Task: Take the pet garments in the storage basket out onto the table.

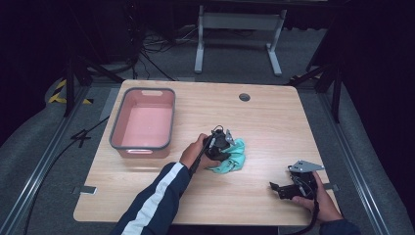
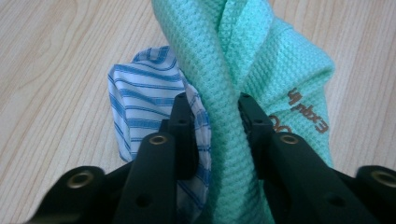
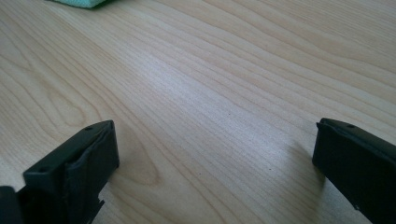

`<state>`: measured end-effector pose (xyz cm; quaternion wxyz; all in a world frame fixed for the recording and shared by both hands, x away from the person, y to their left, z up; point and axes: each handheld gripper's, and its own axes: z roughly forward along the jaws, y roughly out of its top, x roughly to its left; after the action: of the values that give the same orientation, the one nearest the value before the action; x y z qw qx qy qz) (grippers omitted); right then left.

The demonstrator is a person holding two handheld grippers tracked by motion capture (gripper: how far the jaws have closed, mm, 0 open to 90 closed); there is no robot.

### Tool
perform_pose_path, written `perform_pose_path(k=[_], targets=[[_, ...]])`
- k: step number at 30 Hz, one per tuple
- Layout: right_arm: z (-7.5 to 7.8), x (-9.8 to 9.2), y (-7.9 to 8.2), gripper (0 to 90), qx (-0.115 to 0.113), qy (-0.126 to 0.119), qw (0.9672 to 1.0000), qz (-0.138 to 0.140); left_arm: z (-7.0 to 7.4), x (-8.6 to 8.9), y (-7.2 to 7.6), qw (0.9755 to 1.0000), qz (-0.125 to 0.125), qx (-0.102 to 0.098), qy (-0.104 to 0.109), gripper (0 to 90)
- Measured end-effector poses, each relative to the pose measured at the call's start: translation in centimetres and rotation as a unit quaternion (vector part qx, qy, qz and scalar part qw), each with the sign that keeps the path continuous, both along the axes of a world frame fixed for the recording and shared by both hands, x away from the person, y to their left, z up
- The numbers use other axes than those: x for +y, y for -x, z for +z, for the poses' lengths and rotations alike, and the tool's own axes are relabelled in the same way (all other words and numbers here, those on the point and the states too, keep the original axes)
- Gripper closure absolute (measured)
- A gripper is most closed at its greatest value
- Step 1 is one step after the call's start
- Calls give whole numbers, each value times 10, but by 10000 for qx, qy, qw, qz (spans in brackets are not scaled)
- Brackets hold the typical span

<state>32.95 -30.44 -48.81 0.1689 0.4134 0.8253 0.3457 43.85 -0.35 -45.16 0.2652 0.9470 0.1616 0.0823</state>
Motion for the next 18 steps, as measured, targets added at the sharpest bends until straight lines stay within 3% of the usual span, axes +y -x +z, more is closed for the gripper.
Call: perform_pose_path(k=[6,11,18], targets=[[0,0,0,6,-1,1,10000,0,4,3,1,10000,1,-4,28,593],[0,0,0,6,0,0,10000,-1,15,7,4,9998,-12,-22,196,525],[0,0,0,6,0,0,10000,-1,32,11,12,9995,-69,-227,214,445]])
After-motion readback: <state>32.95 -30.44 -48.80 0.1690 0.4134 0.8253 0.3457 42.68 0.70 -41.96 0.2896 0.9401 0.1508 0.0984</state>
